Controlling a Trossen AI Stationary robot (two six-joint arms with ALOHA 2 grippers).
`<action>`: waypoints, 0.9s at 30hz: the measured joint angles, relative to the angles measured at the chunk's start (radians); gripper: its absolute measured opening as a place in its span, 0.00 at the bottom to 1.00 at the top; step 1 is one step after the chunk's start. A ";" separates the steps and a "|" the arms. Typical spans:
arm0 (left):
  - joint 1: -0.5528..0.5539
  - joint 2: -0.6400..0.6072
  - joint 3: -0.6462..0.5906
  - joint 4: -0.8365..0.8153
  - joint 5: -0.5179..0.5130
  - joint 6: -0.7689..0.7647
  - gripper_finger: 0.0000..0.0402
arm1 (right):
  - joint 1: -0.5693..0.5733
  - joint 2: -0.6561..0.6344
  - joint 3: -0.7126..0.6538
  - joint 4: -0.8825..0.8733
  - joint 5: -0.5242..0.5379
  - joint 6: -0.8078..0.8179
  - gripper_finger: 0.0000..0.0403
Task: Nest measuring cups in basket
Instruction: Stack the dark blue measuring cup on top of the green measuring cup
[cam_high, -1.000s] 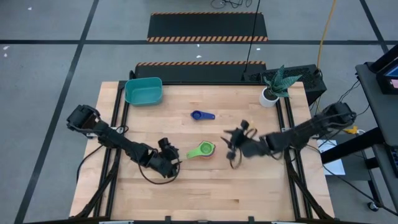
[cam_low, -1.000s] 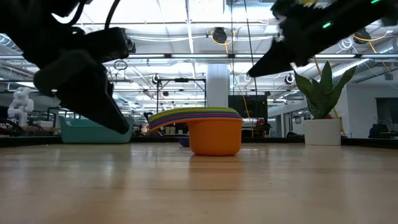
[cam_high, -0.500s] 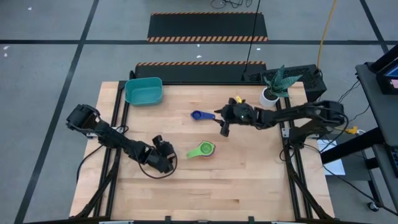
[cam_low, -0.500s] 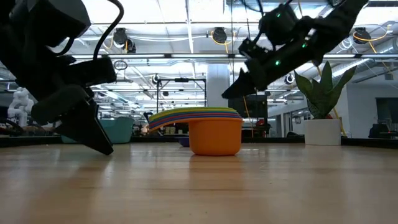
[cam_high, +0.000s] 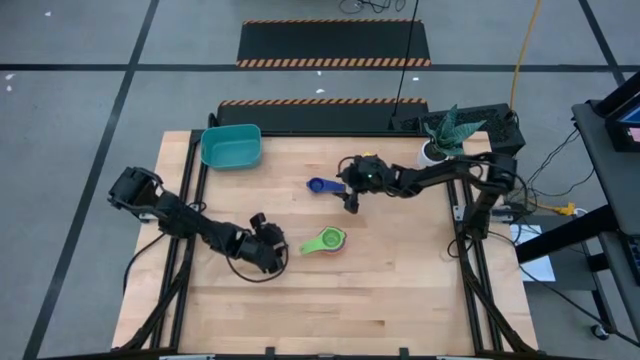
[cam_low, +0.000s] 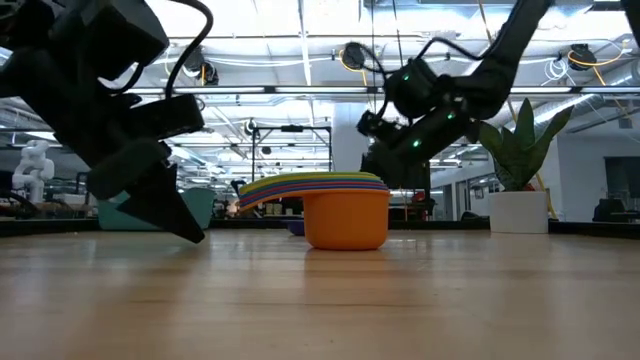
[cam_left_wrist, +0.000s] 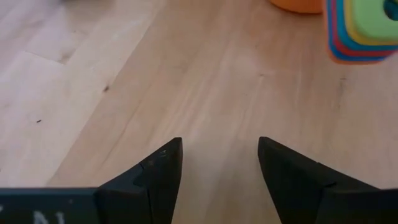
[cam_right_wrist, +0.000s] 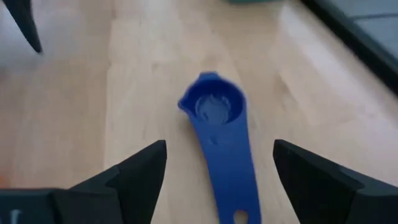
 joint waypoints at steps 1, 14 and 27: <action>0.004 0.000 0.000 0.002 0.000 0.000 0.53 | -0.001 0.018 0.009 -0.003 0.001 -0.003 0.72; 0.004 0.000 0.000 0.008 0.009 -0.005 0.53 | -0.038 0.145 0.023 0.010 0.005 0.014 0.72; 0.004 0.000 0.000 0.010 0.010 -0.005 0.53 | -0.034 0.153 0.023 0.024 0.002 0.010 0.42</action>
